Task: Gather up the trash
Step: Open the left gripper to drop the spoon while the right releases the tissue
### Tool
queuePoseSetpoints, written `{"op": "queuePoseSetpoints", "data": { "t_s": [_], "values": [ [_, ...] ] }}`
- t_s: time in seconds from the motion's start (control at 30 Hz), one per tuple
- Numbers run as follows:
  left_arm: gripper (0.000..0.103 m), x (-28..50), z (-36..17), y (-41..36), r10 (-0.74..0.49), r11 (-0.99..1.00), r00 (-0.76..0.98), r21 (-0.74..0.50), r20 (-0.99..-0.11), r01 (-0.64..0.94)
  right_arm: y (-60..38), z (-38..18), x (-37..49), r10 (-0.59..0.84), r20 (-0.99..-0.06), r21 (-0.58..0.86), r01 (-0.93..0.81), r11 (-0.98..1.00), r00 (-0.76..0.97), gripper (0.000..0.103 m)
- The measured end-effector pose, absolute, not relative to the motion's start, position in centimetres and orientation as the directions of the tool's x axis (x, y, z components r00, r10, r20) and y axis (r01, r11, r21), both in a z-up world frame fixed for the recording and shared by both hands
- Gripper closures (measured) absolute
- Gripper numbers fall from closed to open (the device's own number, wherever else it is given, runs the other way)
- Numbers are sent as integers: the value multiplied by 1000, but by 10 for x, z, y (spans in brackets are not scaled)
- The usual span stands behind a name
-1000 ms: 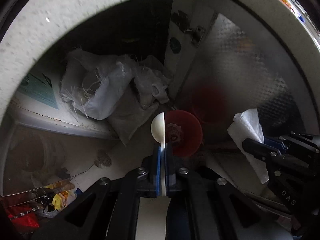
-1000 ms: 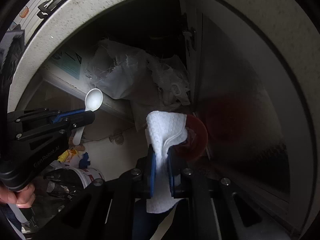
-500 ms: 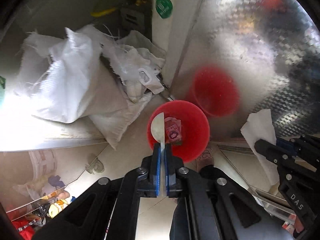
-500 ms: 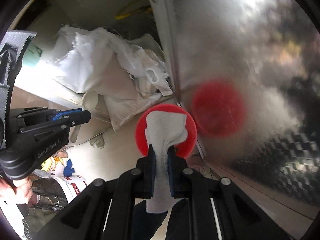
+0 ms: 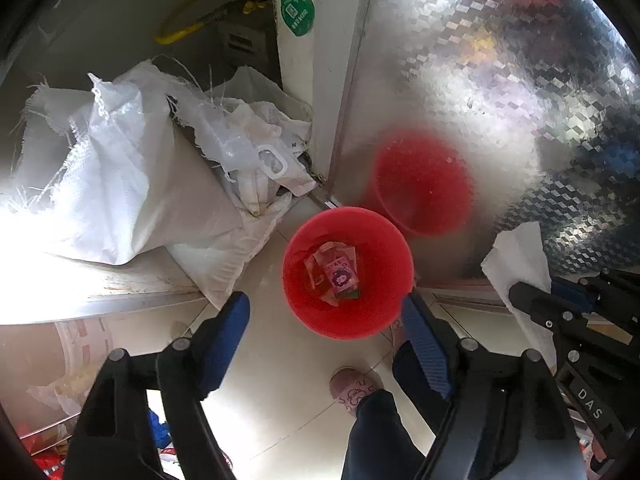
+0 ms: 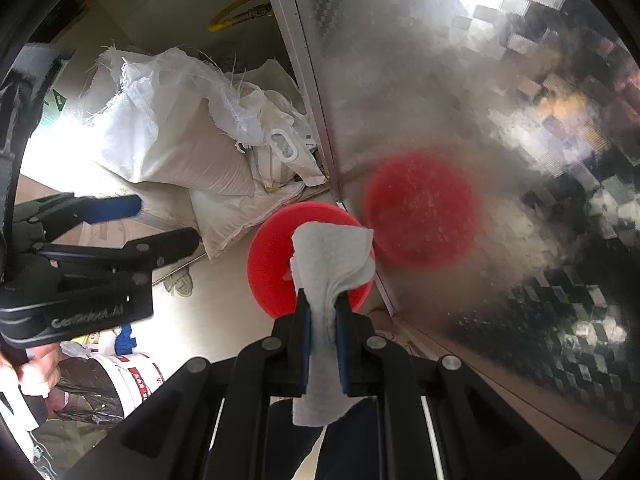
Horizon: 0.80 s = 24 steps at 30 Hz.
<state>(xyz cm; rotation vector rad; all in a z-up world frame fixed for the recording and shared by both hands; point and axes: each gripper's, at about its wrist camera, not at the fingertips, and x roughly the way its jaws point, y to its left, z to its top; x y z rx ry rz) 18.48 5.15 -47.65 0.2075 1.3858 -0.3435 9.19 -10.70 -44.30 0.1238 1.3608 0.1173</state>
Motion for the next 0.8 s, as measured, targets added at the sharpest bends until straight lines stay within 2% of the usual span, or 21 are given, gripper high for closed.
{"op": "queuePoseSetpoints", "data": {
  "t_s": [0.27, 0.8],
  "values": [
    [24, 181, -469, 66, -86, 944, 156, -30, -984, 329, -97, -442, 95, 166, -965, 156, -63, 986, 202, 93],
    [21, 170, -476, 127, -31, 987, 166, -4, -986, 163, -49, -440, 108, 172, -970, 124, -261, 957, 170, 91]
  ]
}}
